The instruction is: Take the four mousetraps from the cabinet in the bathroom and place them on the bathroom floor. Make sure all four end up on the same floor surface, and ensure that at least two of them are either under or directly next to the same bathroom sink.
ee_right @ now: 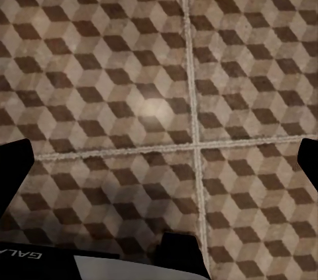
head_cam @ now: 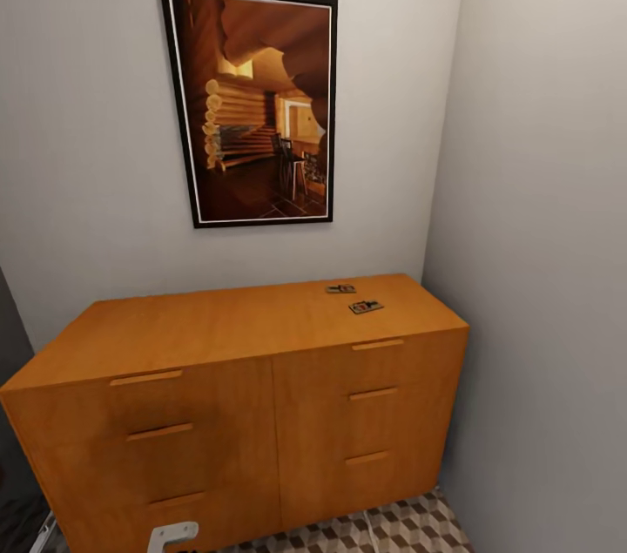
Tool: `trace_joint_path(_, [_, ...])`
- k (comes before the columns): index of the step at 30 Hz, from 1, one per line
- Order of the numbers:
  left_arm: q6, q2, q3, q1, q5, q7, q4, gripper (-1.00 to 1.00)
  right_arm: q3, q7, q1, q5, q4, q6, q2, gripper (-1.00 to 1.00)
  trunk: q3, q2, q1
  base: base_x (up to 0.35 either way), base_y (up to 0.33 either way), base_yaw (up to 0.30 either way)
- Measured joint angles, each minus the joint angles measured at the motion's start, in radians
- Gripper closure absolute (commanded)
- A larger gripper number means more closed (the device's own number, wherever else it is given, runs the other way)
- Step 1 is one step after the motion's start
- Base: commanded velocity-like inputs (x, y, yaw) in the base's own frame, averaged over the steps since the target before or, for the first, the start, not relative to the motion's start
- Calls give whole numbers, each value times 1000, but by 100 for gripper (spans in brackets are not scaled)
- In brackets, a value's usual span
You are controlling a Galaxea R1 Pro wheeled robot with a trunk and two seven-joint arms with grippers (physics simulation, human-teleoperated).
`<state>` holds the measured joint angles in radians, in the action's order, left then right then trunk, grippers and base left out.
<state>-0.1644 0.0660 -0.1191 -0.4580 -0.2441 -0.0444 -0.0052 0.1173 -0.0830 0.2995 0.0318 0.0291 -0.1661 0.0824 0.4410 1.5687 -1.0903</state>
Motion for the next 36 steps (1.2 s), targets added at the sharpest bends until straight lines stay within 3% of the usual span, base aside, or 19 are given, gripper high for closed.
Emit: trace_joint_path(36, [0,-1,0,0,0,-5,0,-100,-1,-7,0,-2,0,14,2,-100,0,0,0,2,0,0])
